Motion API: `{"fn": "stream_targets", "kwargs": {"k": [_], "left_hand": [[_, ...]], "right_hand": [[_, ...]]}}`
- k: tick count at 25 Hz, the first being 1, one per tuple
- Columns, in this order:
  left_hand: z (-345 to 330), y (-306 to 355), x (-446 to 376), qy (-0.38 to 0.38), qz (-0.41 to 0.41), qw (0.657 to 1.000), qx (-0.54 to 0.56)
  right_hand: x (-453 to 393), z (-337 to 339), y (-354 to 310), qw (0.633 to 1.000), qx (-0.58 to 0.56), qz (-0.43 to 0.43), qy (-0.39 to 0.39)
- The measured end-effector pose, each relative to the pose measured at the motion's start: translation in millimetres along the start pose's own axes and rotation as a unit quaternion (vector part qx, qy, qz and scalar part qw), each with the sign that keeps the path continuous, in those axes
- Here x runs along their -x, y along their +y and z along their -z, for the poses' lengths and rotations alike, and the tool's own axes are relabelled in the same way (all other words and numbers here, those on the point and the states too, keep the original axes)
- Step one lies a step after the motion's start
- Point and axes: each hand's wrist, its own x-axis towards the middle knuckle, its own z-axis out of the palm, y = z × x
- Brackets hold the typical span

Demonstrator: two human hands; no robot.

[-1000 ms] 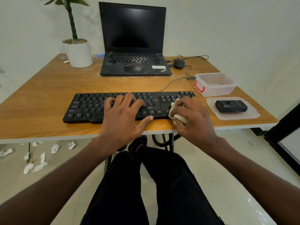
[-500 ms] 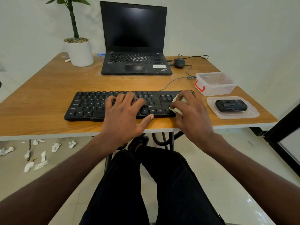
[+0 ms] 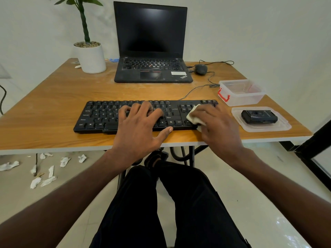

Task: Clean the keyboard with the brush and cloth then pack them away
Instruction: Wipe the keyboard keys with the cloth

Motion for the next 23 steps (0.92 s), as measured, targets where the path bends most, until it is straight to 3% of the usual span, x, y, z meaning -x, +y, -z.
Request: {"fn": "stream_targets", "kwargs": {"k": [2, 7, 11, 15, 20, 23], "left_hand": [[-0.2, 0.6, -0.4, 0.001, -0.002, 1.0, -0.005], [-1.9, 0.3, 0.0, 0.008, -0.005, 1.0, -0.011], [-2.2, 0.1, 0.2, 0.01, -0.006, 1.0, -0.011], [-1.2, 0.8, 0.8, 0.01, -0.011, 1.0, -0.01], [-1.0, 0.3, 0.6, 0.01, -0.015, 1.0, -0.008], [0.4, 0.2, 1.2, 0.013, -0.019, 1.0, -0.005]], "right_hand": [[-0.8, 3.3, 6.7, 0.998, 0.052, 0.027, -0.027], [3.7, 11.1, 9.2, 0.993, 0.055, -0.101, 0.013], [19.6, 19.9, 8.6, 0.998, 0.03, 0.024, -0.04], [21.0, 25.0, 20.3, 0.989, 0.062, -0.137, 0.003], [22.7, 21.8, 17.0, 0.997, 0.043, -0.058, -0.019], [18.9, 27.6, 20.3, 0.986, 0.07, -0.152, -0.019]]}}
